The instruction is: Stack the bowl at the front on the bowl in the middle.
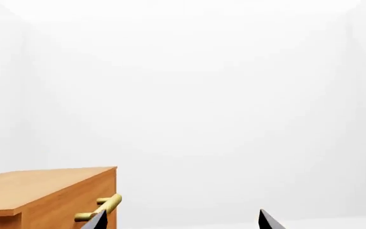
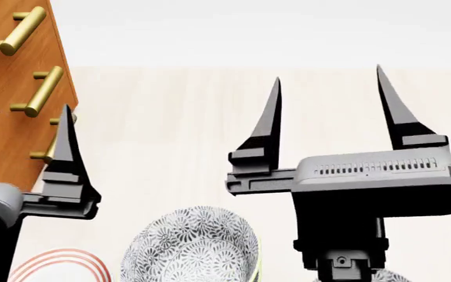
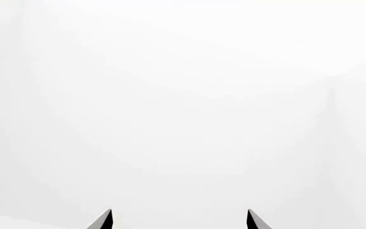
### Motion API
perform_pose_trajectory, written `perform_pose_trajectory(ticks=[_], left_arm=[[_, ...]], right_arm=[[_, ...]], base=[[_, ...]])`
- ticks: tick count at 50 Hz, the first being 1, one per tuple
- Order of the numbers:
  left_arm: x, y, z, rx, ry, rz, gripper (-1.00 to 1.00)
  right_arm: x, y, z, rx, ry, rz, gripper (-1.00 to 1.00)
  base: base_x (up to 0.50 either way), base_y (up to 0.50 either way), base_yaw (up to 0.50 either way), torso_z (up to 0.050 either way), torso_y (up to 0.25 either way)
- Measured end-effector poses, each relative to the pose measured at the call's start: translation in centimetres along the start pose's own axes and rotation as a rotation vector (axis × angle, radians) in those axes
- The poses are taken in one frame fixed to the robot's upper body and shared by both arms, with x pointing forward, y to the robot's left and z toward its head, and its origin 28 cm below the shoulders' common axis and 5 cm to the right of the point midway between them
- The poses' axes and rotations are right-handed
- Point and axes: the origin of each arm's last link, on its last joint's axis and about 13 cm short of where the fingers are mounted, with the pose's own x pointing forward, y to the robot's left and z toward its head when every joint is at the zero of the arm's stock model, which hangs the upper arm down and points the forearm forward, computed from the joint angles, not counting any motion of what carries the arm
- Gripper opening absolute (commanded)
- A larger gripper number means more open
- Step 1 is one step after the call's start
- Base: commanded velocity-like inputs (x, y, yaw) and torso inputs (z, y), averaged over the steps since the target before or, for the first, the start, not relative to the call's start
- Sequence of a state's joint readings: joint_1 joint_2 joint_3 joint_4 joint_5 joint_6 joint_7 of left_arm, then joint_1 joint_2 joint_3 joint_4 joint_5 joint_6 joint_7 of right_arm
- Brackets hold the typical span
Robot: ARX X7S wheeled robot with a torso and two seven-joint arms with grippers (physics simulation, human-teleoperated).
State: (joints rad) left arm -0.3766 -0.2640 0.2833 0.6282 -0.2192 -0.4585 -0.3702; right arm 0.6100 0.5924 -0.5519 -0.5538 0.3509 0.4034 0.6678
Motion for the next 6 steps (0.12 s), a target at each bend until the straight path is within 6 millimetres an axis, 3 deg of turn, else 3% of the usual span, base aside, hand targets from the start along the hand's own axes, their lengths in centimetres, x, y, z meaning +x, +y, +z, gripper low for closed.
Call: perform_pose_trajectory(ticks=[6], left_arm=[[-0.06,-0.02,0.1,-0.004,-0.016,0.001,1.0]], right_arm=[[-0.16,0.05,-0.06,-0.011,-0.022,-0.009,1.0]], base=[[0.0,0.0,0.0,0.0,0.0]])
